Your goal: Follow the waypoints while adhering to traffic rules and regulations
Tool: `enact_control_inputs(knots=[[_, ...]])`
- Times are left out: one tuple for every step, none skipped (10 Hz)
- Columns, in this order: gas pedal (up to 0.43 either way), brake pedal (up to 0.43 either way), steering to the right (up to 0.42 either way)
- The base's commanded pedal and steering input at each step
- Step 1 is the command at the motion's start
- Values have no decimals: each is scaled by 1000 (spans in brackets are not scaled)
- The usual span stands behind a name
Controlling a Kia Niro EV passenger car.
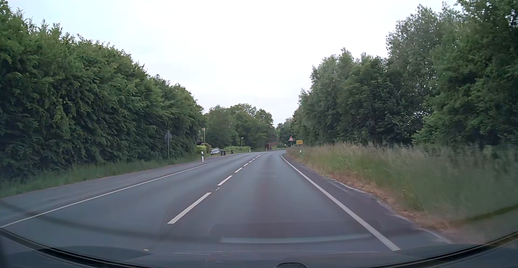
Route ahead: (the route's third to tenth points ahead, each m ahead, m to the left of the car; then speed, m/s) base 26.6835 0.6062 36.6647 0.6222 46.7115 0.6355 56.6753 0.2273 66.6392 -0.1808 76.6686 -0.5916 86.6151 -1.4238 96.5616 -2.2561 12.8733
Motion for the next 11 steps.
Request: enact_control_inputs(knots=[[98,0,0],[98,0,0],[110,0,0],[110,0,0],[110,0,0],[110,0,0],[110,0,0],[110,0,-1],[110,0,-1],[110,0,-1],[110,0,-1]])
